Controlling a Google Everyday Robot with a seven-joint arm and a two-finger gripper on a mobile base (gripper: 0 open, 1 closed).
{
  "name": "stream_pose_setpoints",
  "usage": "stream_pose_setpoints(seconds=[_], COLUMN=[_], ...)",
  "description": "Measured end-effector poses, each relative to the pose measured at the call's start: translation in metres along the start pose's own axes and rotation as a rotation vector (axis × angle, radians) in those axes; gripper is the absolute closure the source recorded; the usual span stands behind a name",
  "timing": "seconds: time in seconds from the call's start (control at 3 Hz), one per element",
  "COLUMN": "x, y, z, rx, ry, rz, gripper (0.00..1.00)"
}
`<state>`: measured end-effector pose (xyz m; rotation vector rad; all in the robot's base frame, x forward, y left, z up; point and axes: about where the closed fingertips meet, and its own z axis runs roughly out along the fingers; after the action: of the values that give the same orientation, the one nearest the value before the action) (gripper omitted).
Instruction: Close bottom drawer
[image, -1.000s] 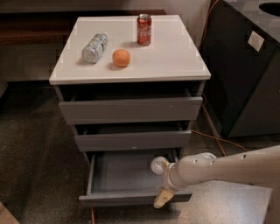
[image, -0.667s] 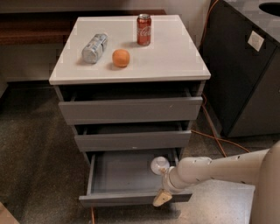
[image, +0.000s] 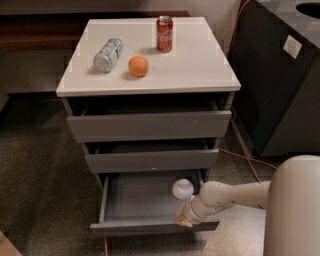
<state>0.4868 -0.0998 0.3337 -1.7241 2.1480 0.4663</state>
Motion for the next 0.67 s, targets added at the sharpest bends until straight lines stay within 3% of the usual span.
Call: stream_pose_setpoints(seconds=[0.33,0.67], x=[0.026,0.041], y=[0.0,0.001], z=[0.045,0.07], rx=[-0.042,-0.055], ry=[0.023,0.041], rz=[-0.018,-0.023], gripper=[0.95,1.0])
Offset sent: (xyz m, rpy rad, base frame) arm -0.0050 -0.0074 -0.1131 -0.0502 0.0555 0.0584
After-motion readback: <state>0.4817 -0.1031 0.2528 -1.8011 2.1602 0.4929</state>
